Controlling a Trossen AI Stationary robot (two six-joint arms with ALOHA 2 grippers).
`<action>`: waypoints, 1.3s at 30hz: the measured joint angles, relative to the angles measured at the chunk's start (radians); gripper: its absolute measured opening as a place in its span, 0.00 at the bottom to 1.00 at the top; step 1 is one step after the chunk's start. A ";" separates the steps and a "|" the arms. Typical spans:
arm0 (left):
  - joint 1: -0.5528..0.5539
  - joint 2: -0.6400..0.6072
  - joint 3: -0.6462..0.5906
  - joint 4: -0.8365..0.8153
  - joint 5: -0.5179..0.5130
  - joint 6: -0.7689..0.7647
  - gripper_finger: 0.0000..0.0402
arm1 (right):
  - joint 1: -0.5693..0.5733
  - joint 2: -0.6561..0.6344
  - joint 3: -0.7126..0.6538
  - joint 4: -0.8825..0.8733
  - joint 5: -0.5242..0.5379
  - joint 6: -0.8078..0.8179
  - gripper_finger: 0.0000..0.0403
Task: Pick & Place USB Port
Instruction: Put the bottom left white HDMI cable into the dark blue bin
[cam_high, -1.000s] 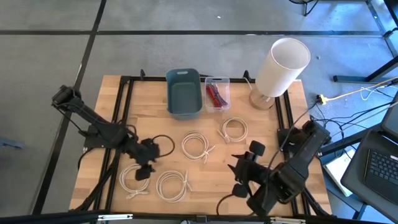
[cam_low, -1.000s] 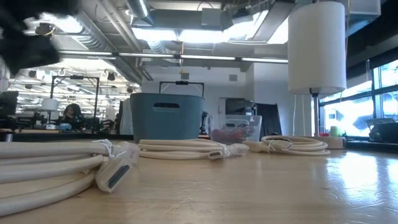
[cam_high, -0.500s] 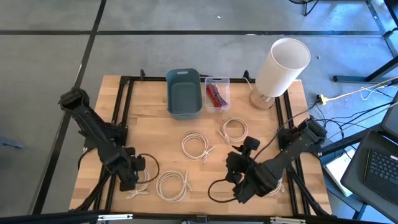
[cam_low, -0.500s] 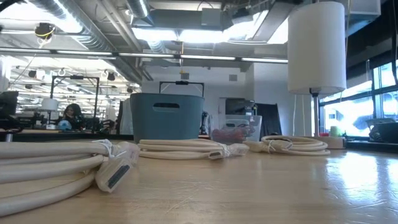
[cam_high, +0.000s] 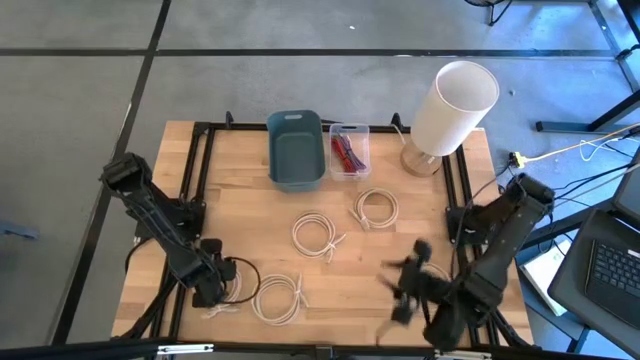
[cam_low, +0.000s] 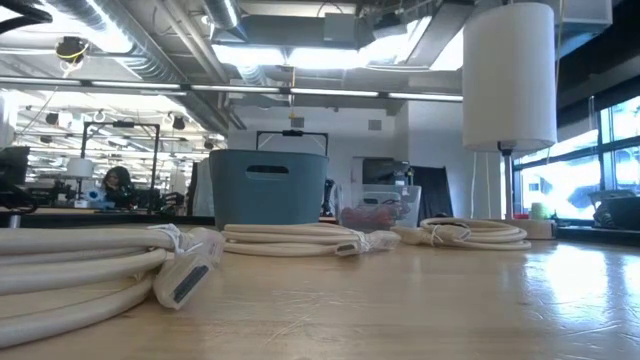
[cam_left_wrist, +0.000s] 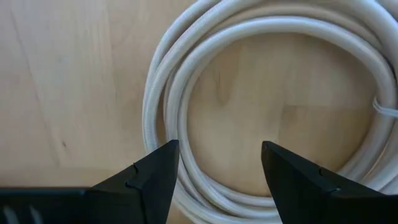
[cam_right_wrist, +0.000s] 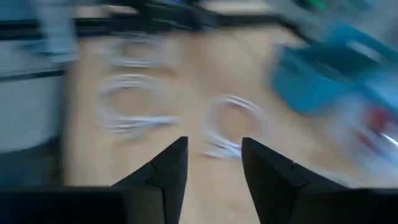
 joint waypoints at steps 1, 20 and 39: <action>0.005 -0.001 0.000 0.000 -0.012 0.011 0.56 | -0.003 -0.018 -0.057 0.176 -0.020 -0.162 0.37; 0.040 -0.008 0.000 0.000 -0.085 0.071 0.56 | -0.461 -0.862 -0.568 0.511 -0.703 -0.580 0.20; 0.106 -0.008 0.000 -0.019 -0.138 0.203 0.56 | -0.249 -1.093 -0.898 0.744 -0.675 -0.539 0.13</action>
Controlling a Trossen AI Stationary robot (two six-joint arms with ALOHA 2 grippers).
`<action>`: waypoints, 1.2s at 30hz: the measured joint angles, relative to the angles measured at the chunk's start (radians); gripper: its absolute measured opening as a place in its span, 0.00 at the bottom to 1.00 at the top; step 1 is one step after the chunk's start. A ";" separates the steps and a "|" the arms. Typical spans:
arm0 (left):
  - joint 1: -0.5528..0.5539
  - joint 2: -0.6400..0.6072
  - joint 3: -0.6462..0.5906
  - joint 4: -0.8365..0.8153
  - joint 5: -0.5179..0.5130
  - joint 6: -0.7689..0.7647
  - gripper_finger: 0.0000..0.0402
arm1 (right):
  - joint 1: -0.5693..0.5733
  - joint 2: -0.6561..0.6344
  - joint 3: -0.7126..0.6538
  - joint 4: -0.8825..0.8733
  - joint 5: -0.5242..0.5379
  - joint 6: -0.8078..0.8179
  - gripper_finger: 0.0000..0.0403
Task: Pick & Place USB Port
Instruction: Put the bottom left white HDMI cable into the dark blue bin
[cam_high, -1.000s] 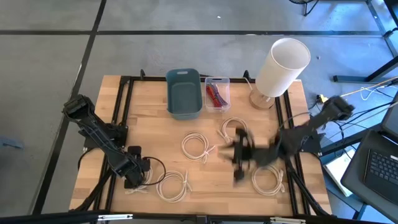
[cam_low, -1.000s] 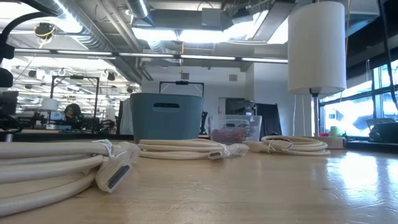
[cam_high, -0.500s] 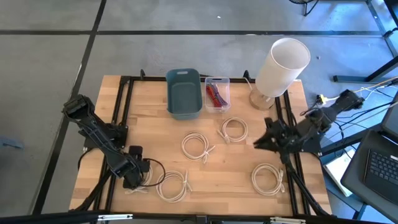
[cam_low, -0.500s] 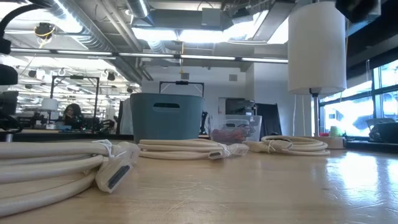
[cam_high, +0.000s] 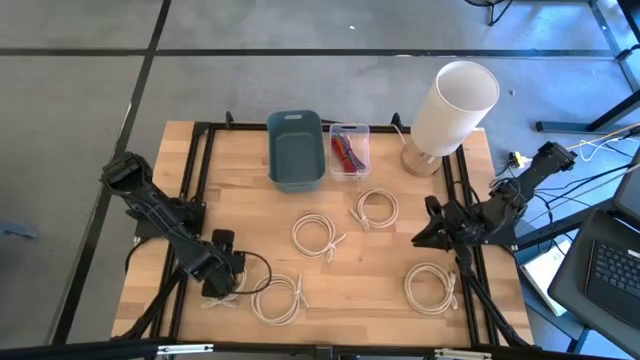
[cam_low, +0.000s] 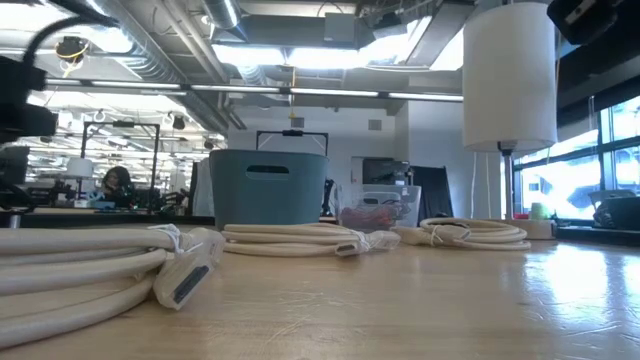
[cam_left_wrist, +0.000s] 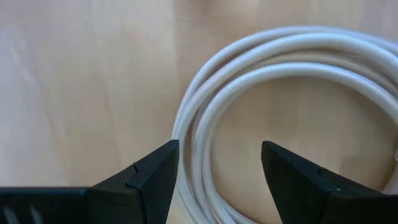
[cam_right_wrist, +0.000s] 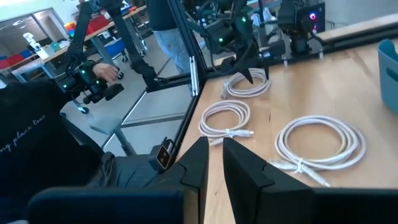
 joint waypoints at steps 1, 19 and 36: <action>0.009 0.000 0.001 -0.004 0.001 0.004 0.56 | 0.000 0.000 0.000 0.003 0.000 -0.010 0.13; 0.102 0.007 -0.090 0.042 0.023 0.060 0.56 | 0.000 0.000 0.000 0.006 0.000 -0.022 0.13; 0.155 0.015 0.045 0.290 -0.499 0.294 0.07 | -0.001 0.001 0.000 0.004 0.000 -0.022 0.13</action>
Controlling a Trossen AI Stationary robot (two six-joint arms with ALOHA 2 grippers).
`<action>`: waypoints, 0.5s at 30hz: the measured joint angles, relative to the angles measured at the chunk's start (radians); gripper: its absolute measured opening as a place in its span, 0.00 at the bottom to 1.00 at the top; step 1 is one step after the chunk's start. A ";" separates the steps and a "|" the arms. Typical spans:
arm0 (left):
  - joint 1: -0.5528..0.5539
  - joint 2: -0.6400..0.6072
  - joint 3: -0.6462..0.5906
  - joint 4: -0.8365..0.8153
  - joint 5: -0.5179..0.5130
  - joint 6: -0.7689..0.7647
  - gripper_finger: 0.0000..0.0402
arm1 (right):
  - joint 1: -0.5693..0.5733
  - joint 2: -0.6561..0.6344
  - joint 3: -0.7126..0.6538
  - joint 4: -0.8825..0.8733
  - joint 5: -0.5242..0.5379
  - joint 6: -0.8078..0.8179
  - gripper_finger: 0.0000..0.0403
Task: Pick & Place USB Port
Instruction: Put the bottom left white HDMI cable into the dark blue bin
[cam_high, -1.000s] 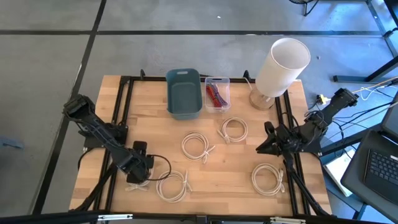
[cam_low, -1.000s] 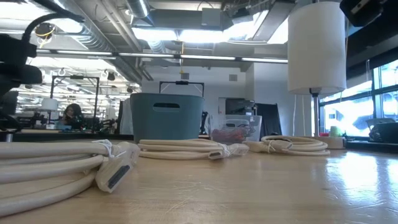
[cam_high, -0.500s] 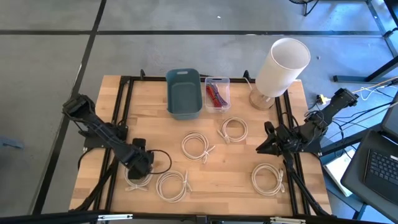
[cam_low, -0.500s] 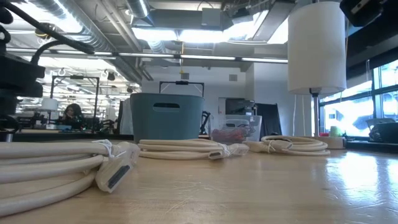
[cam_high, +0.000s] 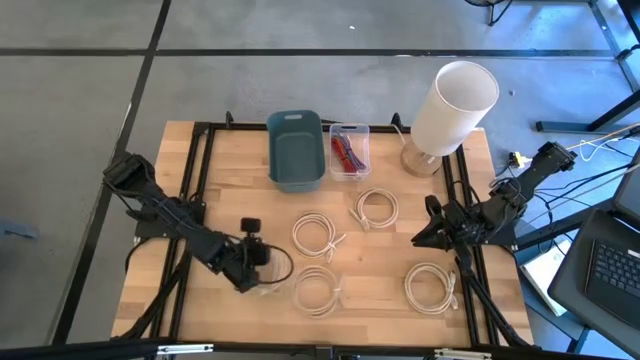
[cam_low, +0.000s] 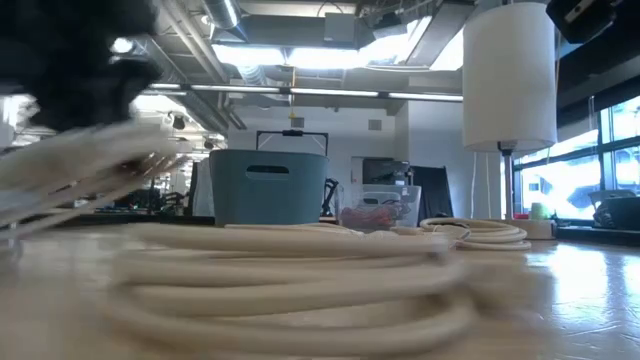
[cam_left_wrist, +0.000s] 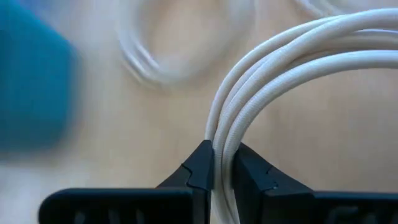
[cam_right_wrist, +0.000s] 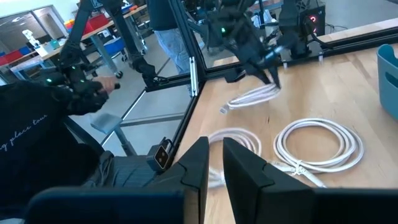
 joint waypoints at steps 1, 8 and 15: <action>0.006 -0.001 0.023 -0.005 -0.052 0.036 0.07 | 0.000 0.000 0.000 0.000 0.000 0.000 0.13; 0.017 -0.002 0.215 -0.143 -0.327 0.221 0.07 | 0.000 0.000 0.000 0.000 0.000 0.000 0.13; 0.125 -0.038 0.308 -0.125 -0.642 0.448 0.07 | 0.000 0.000 0.000 0.000 0.000 0.000 0.13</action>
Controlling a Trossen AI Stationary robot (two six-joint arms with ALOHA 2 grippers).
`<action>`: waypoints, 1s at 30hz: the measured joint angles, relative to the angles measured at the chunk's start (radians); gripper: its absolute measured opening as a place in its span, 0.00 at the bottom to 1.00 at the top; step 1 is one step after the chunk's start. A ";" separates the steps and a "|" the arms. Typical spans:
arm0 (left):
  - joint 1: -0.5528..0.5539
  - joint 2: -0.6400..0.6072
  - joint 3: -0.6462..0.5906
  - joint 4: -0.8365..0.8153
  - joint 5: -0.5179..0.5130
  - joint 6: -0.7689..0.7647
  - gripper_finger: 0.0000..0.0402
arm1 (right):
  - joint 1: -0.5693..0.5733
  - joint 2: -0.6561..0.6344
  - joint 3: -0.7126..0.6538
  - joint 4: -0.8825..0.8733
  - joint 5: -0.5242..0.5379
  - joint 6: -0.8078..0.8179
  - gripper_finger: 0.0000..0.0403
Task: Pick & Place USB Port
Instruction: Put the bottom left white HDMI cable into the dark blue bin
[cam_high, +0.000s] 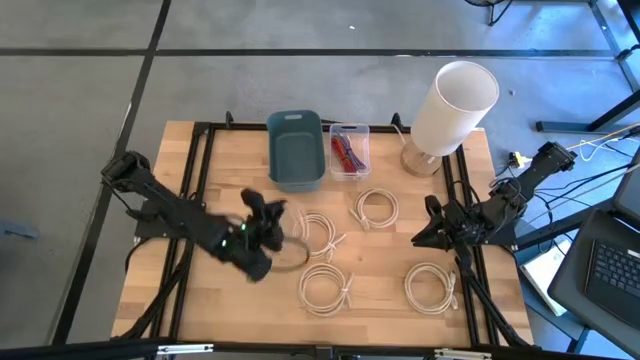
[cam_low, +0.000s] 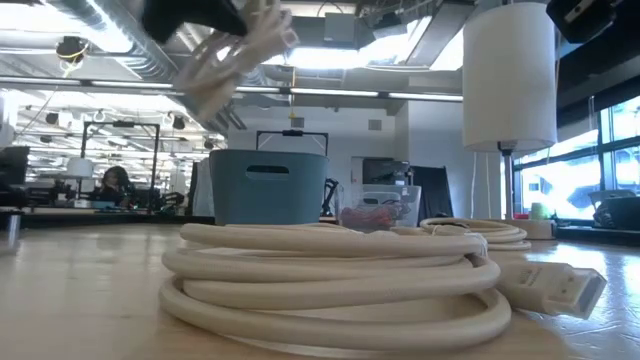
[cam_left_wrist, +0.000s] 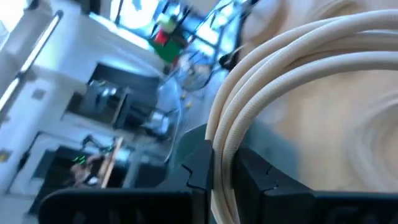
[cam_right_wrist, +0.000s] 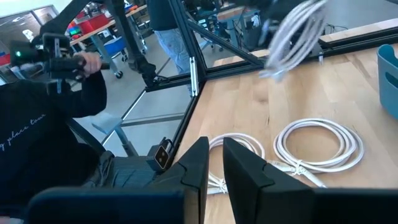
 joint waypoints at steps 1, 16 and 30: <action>0.038 -0.018 0.002 0.016 0.015 0.041 0.07 | 0.000 0.000 0.000 0.000 0.000 0.000 0.13; 0.838 -0.351 0.004 0.545 0.980 0.545 0.07 | 0.000 0.000 0.000 -0.002 0.000 0.000 0.13; 1.264 -0.081 0.004 0.600 1.532 0.539 0.07 | 0.000 0.000 0.000 -0.006 0.000 0.000 0.13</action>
